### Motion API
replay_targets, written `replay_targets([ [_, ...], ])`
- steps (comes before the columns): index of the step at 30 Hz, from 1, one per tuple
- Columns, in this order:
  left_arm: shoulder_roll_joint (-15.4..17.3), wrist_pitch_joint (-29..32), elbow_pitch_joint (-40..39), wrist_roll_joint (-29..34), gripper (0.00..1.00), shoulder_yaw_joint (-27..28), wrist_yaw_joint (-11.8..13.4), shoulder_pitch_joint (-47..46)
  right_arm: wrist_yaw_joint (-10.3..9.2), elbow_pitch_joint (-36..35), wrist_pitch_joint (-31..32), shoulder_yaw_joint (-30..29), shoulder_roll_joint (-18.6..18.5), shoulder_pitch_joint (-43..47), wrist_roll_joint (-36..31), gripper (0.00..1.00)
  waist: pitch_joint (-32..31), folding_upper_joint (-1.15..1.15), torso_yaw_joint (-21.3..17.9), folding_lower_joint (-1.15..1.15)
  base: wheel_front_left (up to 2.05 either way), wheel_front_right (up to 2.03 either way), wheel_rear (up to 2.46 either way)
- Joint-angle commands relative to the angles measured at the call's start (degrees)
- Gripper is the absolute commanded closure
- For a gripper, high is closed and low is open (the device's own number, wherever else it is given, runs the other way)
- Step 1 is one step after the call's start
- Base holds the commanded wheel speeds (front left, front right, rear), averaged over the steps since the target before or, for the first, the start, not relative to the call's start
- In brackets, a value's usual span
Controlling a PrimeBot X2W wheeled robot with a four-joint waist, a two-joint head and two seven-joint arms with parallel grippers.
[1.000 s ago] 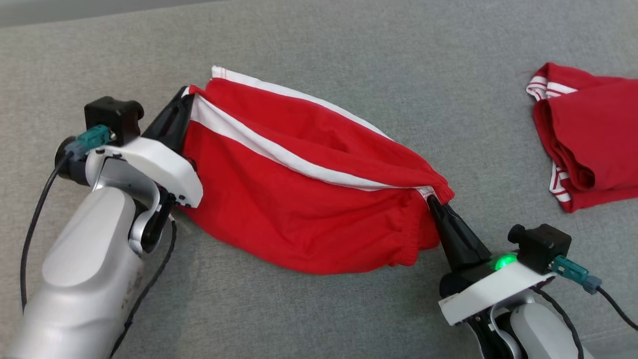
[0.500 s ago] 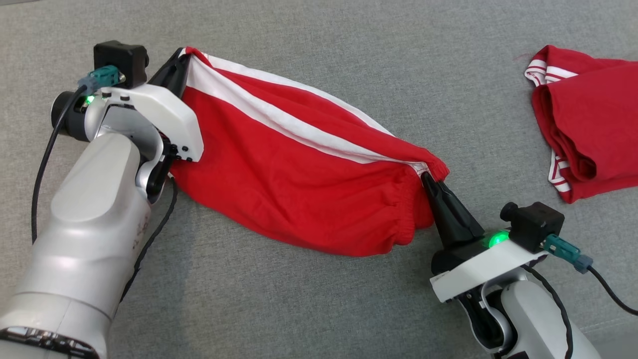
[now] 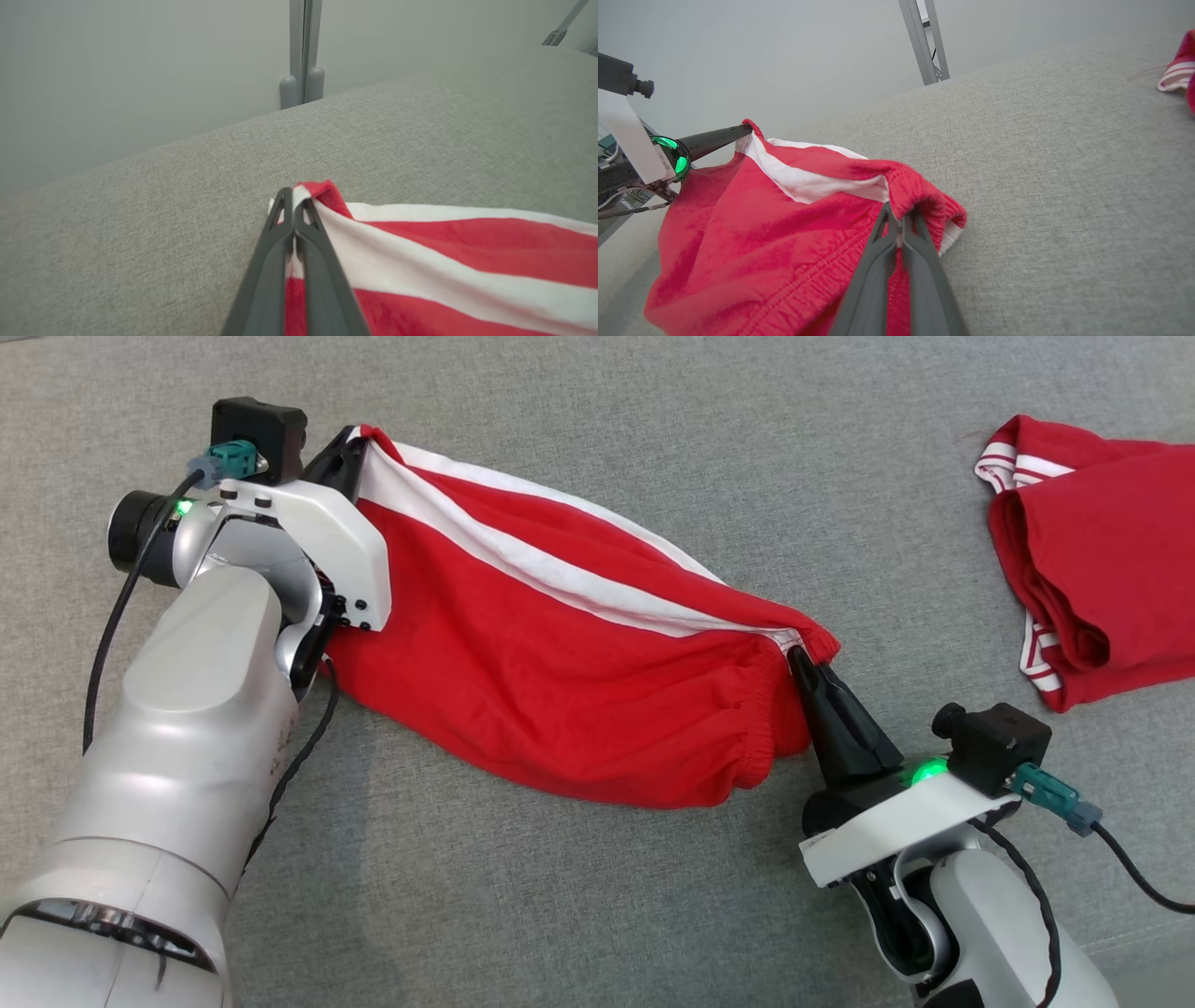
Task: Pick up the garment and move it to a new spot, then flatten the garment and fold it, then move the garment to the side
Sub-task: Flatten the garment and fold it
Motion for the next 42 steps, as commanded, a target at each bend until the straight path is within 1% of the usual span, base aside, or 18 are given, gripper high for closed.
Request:
replay_targets([
  [1, 0.0, -0.4, 0.6, 0.3, 1.00, -0.2, -0.2, -0.9, 0.03, 0.0, -0.4, -0.3, 0.0, -0.4, -0.7, 0.55, -0.1, 0.00, 0.0, 0.00, 0.00, 0.00, 0.00],
  [2, -0.1, -0.8, 1.2, 0.4, 1.00, -0.4, -0.3, -1.1, 0.02, 0.1, -0.5, -0.5, 0.1, -0.4, -0.6, 0.18, -0.2, 0.00, 0.0, 0.00, 0.00, 0.00, 0.00],
  [3, -0.2, -1.3, 1.7, 0.6, 1.00, -0.6, -0.3, -1.4, 0.02, 0.2, -0.5, -0.6, 0.2, -0.4, -0.6, 0.00, -0.3, 0.00, 0.0, 0.00, 0.00, 0.00, 0.00],
  [4, -0.2, -1.9, 2.2, 0.6, 0.95, -0.7, -0.2, -1.6, 0.02, 0.3, -0.5, -0.7, 0.3, -0.3, -0.6, 0.00, -0.4, 0.00, -0.1, 0.00, 0.00, 0.00, 0.00],
  [5, -0.3, -2.3, 2.7, 0.6, 0.78, -0.8, -0.2, -1.7, 0.02, 0.4, -0.5, -0.8, 0.4, -0.3, -0.7, 0.00, -0.6, 0.00, -0.1, 0.00, 0.00, 0.00, 0.00],
  [7, -0.8, -2.8, 3.8, 0.2, 0.48, -0.8, -0.4, -1.6, 0.03, 0.6, -0.6, -1.1, 0.6, 0.0, -1.0, 0.00, -0.9, 0.00, 0.0, 0.00, 0.00, 0.00, 0.00],
  [8, -0.9, -3.0, 4.2, 0.1, 0.00, -0.8, -0.5, -1.6, 0.03, 0.6, -0.6, -1.2, 0.7, 0.2, -1.1, 0.00, -1.1, 0.00, 0.0, 0.00, 0.00, 0.00, 0.00],
  [14, -0.9, -4.4, 5.9, -0.6, 0.00, -0.8, -1.1, -1.6, 0.02, -0.5, -0.6, -3.2, 0.6, 2.2, -2.2, 0.00, -2.7, 0.00, 0.4, 0.00, 0.00, 0.00, 0.00],
  [22, 0.0, -5.3, 7.2, -2.2, 0.00, -0.7, -2.0, 2.0, 0.03, -3.9, 0.5, -6.8, -0.5, 7.5, -4.9, 0.00, -6.6, 0.00, 1.2, 0.00, 0.00, 0.00, 0.00],
  [24, -0.2, -4.6, 7.5, -3.0, 0.00, -0.7, -2.4, 3.7, 0.03, -5.2, 1.0, -8.1, -0.5, 9.1, -5.5, 0.00, -8.0, 0.00, 1.5, 0.00, 0.00, 0.00, 0.00],
  [29, -0.9, -0.3, 8.3, -4.4, 0.00, -1.3, -2.7, 8.2, 0.03, -8.1, 2.9, -11.2, -0.3, 12.8, -7.1, 0.00, -11.5, 0.00, 2.5, 0.00, 0.00, 0.00, 0.00],
  [33, -1.5, 2.5, 8.7, -5.5, 0.00, -1.7, -2.9, 11.0, 0.02, -10.4, 4.3, -12.7, 0.1, 14.8, -7.9, 0.00, -13.3, 0.00, 2.7, 0.00, 0.00, 0.00, 0.00],
  [38, -1.5, 3.2, 8.9, -6.4, 0.00, -1.4, -2.8, 12.3, 0.02, -12.3, 5.5, -12.9, 0.5, 15.7, -8.4, 0.00, -13.4, 0.00, 2.0, 0.00, 0.00, 0.00, 0.00],
  [42, -0.8, 3.5, 9.0, -6.9, 0.00, -1.0, -2.0, 12.6, 0.03, -13.8, 5.9, -12.6, 0.8, 16.1, -8.6, 0.00, -12.5, 0.00, 0.8, 0.00, 0.00, 0.00, 0.00],
])
